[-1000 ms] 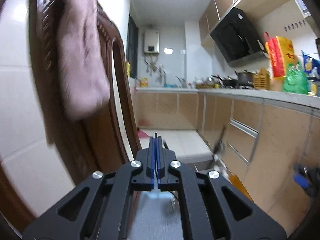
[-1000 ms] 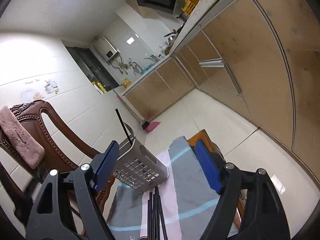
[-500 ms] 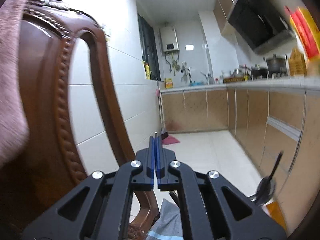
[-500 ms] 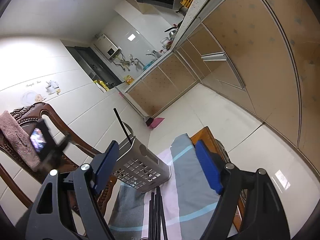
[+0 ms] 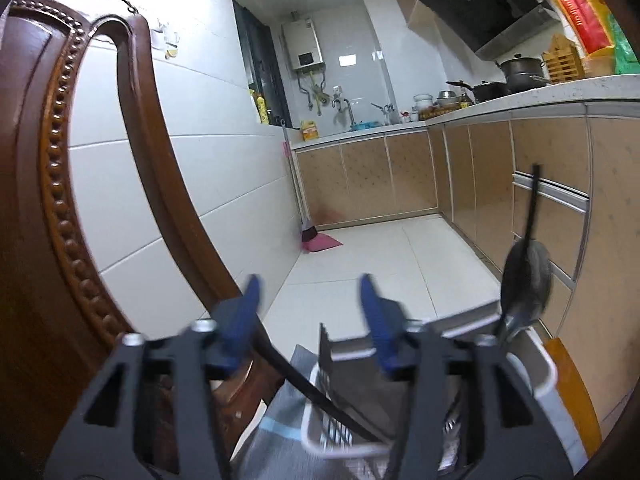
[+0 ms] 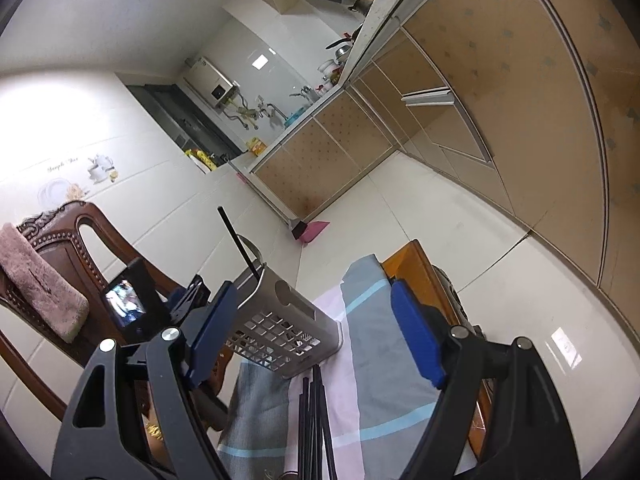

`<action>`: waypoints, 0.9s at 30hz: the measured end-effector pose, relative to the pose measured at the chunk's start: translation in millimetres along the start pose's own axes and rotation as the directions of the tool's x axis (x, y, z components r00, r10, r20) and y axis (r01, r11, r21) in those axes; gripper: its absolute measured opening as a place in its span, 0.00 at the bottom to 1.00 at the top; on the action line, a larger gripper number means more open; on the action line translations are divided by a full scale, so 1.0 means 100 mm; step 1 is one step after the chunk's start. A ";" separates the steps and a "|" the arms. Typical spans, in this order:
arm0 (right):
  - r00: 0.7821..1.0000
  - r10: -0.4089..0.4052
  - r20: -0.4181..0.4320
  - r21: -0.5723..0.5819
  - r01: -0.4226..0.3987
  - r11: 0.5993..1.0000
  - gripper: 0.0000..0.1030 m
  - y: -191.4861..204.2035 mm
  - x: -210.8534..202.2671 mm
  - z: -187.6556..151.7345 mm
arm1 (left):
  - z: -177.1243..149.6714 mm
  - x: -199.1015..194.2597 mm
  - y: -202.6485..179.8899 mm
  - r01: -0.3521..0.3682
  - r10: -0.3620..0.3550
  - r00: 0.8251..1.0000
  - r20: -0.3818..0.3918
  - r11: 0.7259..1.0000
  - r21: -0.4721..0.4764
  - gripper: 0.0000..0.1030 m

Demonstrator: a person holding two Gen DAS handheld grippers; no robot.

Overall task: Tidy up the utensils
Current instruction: 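Lower the silver fork into the grey holder and open the left tool, then move both tools back down over the loose black chopsticks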

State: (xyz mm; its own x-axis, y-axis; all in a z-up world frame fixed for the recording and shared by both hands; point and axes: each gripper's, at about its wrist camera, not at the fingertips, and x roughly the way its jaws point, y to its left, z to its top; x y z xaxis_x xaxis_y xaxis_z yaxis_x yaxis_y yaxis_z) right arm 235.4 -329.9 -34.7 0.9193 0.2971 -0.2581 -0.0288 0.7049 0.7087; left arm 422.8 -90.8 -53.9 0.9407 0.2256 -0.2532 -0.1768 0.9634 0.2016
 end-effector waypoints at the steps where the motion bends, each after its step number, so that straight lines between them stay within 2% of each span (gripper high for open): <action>1: 1.000 -0.004 -0.006 -0.008 0.004 1.000 0.75 0.01 0.01 -0.01 | -0.02 -0.12 0.03 0.020 -0.020 1.000 0.002 1.000 -0.002 0.61; 3: 0.999 -0.013 -0.031 -0.030 0.012 0.999 0.75 0.04 0.04 -0.02 | -0.07 -0.41 0.15 0.076 -0.076 0.997 0.004 0.997 -0.020 0.67; 4: 0.999 -0.019 -0.046 -0.047 0.017 0.999 0.75 0.06 0.05 -0.03 | -0.08 -0.54 0.21 0.102 -0.102 0.995 0.003 0.994 -0.027 0.77; 7: 0.993 -0.041 -0.106 -0.132 0.027 0.991 0.75 0.17 0.13 -0.13 | -0.21 -0.94 0.39 0.163 -0.164 0.986 -0.010 0.986 -0.029 0.89; 9: 0.991 -0.038 -0.131 -0.150 0.018 0.988 0.75 0.21 0.16 -0.19 | -0.27 -1.05 0.49 0.191 -0.192 0.981 -0.036 0.981 -0.020 0.92; 12: 0.987 -0.039 -0.157 -0.162 0.013 0.987 0.75 0.27 0.20 -0.26 | -0.33 -1.10 0.56 0.178 -0.180 0.981 -0.077 0.984 -0.023 0.92; 13: 0.987 -0.040 -0.158 -0.176 0.012 0.984 0.75 0.31 0.19 -0.29 | -0.36 -1.17 0.64 0.182 -0.185 0.980 -0.078 0.982 -0.051 0.92; 15: 0.985 -0.064 -0.160 -0.237 0.024 0.971 0.75 0.40 0.19 -0.36 | -0.43 -1.36 0.76 0.200 -0.206 0.976 -0.063 0.975 -0.092 0.92; 16: 0.979 -0.082 -0.187 -0.288 0.026 0.957 0.75 0.45 0.24 -0.44 | -0.50 -1.48 0.81 0.204 -0.211 0.975 -0.067 0.974 -0.100 0.92; 18: 0.957 -0.139 -0.257 -0.377 0.033 0.926 0.75 0.52 0.37 -0.62 | -0.61 -1.60 0.84 0.210 -0.221 0.971 -0.092 0.971 -0.118 0.92; 20: 0.919 -0.202 -0.338 -0.443 0.034 0.896 0.74 0.53 0.51 -0.84 | -0.81 -1.62 0.91 0.218 -0.244 0.955 -0.169 0.963 -0.158 0.92; 22: 0.874 -0.271 -0.403 -0.516 0.028 0.856 0.65 0.54 0.61 -1.09 | -0.93 -1.60 0.96 0.243 -0.285 0.929 -0.234 0.951 -0.194 0.92; 23: 0.864 -0.289 -0.412 -0.539 0.025 0.842 0.58 0.55 0.62 -1.16 | -0.95 -1.60 1.00 0.261 -0.311 0.918 -0.245 0.941 -0.216 0.92; 24: 0.849 -0.307 -0.430 -0.561 0.016 0.828 0.47 0.56 0.66 -1.26 | -0.95 -1.60 1.02 0.272 -0.323 0.915 -0.241 0.936 -0.224 0.92; 25: 0.834 -0.321 -0.448 -0.574 0.007 0.819 0.41 0.57 0.70 -1.34 | -0.96 -1.61 1.05 0.279 -0.329 0.916 -0.230 0.933 -0.226 0.92; 27: 0.822 -0.338 -0.458 -0.586 0.007 0.811 0.24 0.59 0.75 -1.45 | -0.94 -1.61 1.09 0.274 -0.325 0.919 -0.222 0.934 -0.230 0.92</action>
State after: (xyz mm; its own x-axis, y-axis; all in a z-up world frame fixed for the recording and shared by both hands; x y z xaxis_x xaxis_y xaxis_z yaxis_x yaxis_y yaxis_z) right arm 245.2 -172.2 -107.3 0.5856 0.3007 -0.7527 -0.2465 0.9507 0.1880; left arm 224.8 -8.4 -80.0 0.8580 -0.0735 -0.5084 0.0264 0.9947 -0.0992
